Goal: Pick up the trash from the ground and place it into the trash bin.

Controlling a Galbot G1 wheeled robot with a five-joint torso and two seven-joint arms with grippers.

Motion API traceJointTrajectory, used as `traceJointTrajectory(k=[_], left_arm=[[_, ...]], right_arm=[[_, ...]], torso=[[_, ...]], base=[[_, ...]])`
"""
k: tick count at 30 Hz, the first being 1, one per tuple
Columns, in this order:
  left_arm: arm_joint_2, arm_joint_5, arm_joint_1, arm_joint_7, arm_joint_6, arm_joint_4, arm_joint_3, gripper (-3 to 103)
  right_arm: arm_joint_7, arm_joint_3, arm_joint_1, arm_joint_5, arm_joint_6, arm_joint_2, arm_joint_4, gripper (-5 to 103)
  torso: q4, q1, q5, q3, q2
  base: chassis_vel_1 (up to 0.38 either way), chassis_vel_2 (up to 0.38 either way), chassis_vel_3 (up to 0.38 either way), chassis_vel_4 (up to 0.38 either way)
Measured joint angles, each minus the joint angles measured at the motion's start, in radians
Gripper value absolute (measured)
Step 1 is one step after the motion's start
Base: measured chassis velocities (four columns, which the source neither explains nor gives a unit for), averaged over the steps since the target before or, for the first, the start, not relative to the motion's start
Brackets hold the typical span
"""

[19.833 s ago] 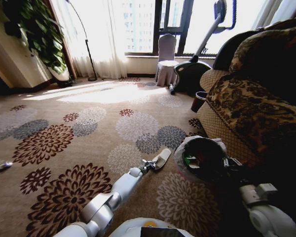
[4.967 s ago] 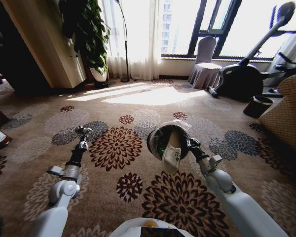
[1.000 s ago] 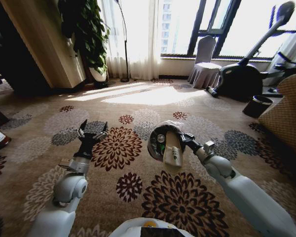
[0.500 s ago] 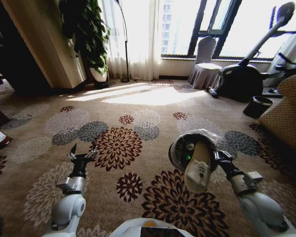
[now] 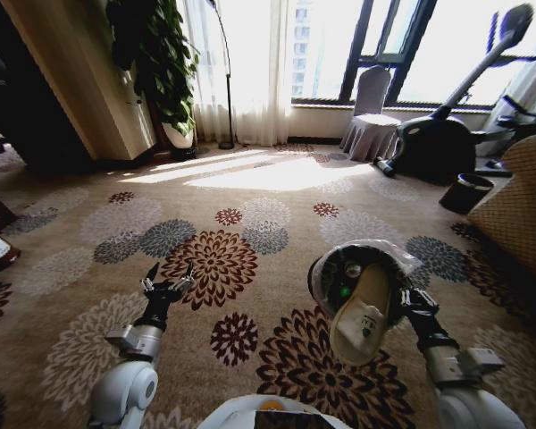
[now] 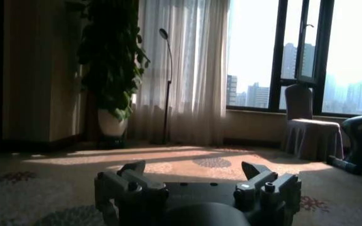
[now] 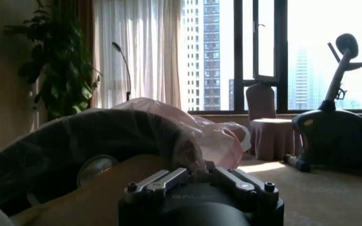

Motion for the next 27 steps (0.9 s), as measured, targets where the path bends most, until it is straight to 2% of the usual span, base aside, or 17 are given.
traceJointTrajectory(k=[5,10,16,27], left_arm=[[-0.010,0.044,0.021,-0.001,-0.020,0.003,0.004,100],[-0.012,0.044,0.015,-0.009,-0.032,0.018,0.004,100],[-0.016,0.030,-0.001,-0.028,0.000,0.012,0.008,100],[-0.013,0.010,-0.017,-0.028,-0.013,0.031,0.013,100]], right_arm=[[0.000,-0.036,0.016,-0.022,-0.002,0.020,0.013,0],[0.000,-0.051,0.016,-0.036,0.002,0.046,0.015,0],[0.000,-0.051,0.007,-0.036,0.012,0.058,0.023,0],[0.000,-0.054,-0.005,-0.044,0.020,0.071,0.026,0]], torso=[[-0.0002,0.000,-0.0002,0.000,0.000],[-0.0003,0.000,-0.0002,0.000,0.000],[-0.0004,0.000,-0.0003,0.000,0.000],[-0.0004,0.000,0.0001,0.000,0.000]], base=[[0.000,0.000,0.000,0.000],[0.000,0.000,0.000,0.000],[-0.054,-0.076,0.074,0.057],[-0.244,-0.239,0.244,0.239]])
